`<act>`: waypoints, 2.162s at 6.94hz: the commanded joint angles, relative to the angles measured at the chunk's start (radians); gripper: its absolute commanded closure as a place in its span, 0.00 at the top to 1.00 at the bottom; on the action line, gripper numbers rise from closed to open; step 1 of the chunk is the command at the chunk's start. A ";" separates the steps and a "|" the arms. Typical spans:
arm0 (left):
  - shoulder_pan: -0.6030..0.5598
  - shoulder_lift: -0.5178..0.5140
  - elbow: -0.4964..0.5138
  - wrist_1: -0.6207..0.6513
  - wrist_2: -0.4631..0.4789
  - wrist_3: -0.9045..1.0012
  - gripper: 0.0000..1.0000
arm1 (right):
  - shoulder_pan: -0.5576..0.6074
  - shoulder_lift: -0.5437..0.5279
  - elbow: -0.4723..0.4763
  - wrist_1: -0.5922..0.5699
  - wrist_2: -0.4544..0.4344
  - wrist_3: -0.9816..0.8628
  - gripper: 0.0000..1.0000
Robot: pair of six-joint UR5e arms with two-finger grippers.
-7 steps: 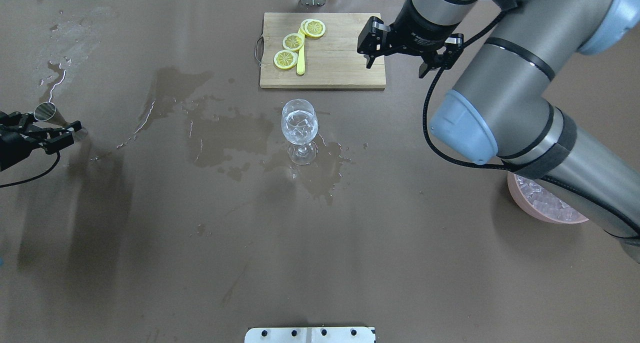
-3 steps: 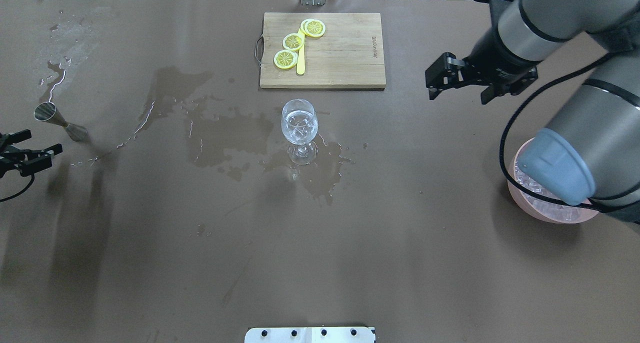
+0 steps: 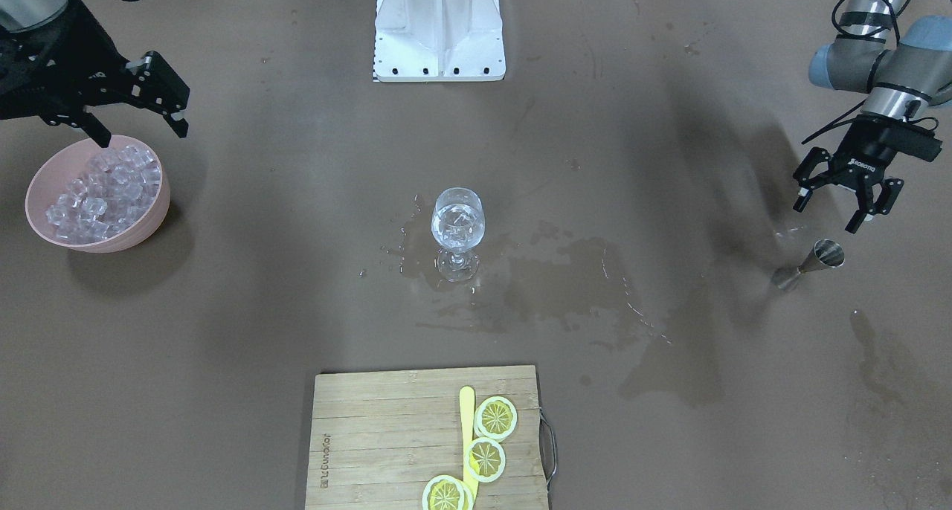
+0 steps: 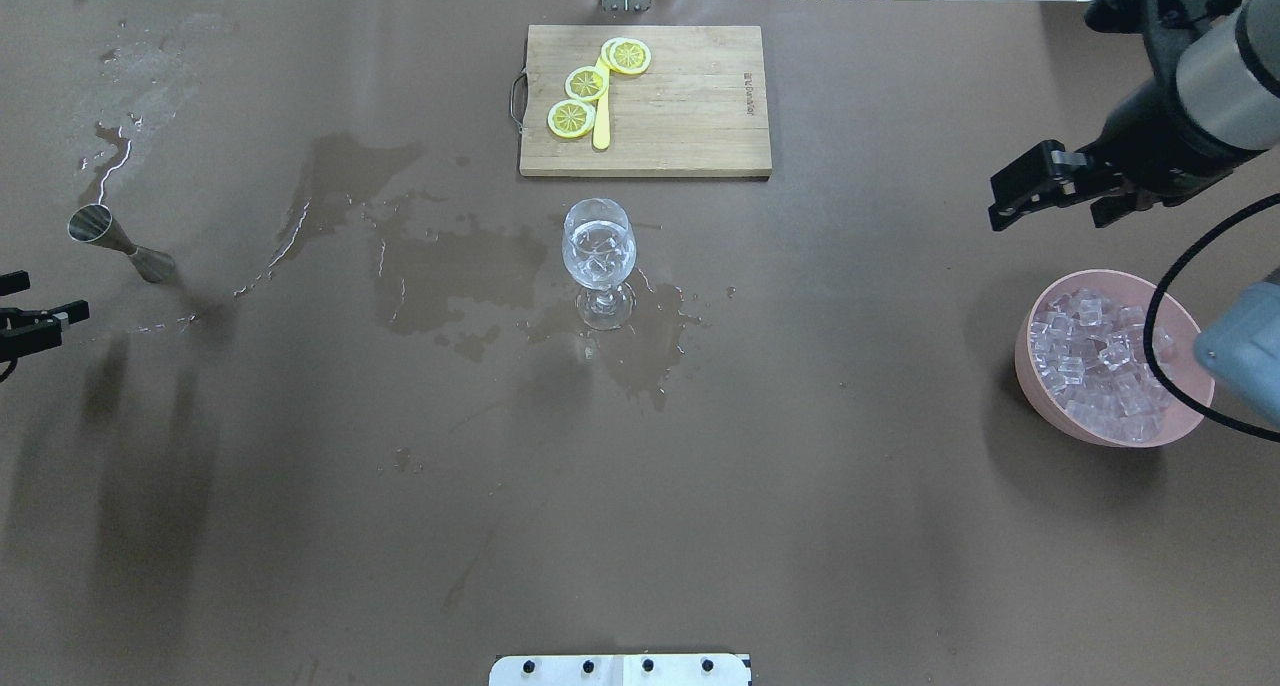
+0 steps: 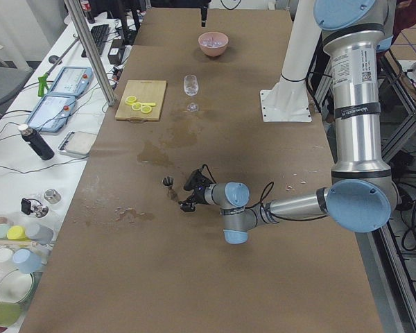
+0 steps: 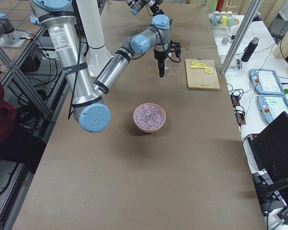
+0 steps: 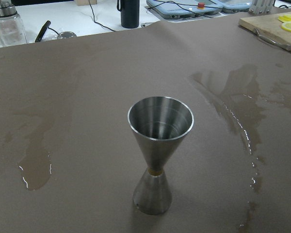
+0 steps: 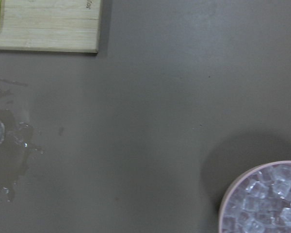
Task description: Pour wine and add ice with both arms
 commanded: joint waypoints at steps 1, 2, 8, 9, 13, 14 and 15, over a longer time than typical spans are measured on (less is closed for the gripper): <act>-0.250 -0.039 -0.035 0.181 -0.304 -0.001 0.99 | 0.112 -0.103 -0.004 -0.003 0.026 -0.237 1.00; -0.327 -0.079 -0.057 0.319 -0.406 0.004 0.99 | 0.191 -0.135 -0.047 -0.003 0.032 -0.357 1.00; -0.591 -0.203 -0.120 1.000 -0.548 0.192 0.99 | 0.453 -0.088 -0.513 0.011 0.078 -0.702 1.00; -0.613 -0.211 -0.182 1.156 -0.547 0.241 0.99 | 0.475 -0.091 -0.553 0.011 0.165 -0.705 1.00; -0.653 -0.236 -0.426 1.559 -0.548 0.407 0.99 | 0.483 -0.165 -0.589 0.106 0.170 -0.705 1.00; -0.656 -0.227 -0.444 1.573 -0.550 0.441 0.99 | 0.499 -0.171 -0.578 0.106 0.170 -0.702 1.00; -0.656 -0.219 -0.451 1.573 -0.559 0.456 0.99 | 0.515 -0.174 -0.569 0.104 0.170 -0.699 1.00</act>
